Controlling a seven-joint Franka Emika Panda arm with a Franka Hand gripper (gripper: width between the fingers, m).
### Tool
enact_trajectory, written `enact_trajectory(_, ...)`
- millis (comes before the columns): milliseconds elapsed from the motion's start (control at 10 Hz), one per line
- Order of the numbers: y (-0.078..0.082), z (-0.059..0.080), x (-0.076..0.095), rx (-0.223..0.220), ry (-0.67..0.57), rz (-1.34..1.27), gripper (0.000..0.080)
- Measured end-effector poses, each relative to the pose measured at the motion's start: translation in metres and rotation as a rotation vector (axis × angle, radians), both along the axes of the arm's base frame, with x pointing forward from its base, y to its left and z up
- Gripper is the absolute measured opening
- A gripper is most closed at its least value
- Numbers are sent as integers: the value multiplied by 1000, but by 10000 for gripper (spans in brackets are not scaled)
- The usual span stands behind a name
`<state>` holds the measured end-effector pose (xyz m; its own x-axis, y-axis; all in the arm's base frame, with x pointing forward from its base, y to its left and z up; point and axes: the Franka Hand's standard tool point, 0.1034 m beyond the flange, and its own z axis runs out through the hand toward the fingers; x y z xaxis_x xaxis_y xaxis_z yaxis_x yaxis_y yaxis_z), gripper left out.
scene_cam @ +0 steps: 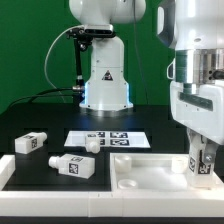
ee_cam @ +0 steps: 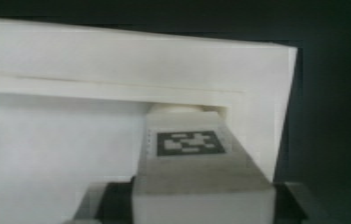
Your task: Assemble one leg
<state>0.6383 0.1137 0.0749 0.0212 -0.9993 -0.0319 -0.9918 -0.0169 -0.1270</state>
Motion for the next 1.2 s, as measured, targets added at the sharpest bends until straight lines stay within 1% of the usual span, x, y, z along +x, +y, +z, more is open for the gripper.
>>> enact_trajectory(100,0,0,0,4,-1,4,285)
enact_trajectory(200,0,0,0,-1,-2,46,285)
enact_trajectory(300,0,-1,-1,-15,3,133,484)
enact_trajectory(400,1,2,0,-44,9,332,484)
enact_trajectory(500,3,3,1,-77,4,558,611)
enact_trajectory(600,3,4,1,-87,4,673,638)
enact_trajectory(1000,2,3,1,-123,-3,952,649)
enact_trajectory(1100,4,2,2,-190,-5,1278,649)
enact_trajectory(1200,2,2,3,-201,-10,1360,649)
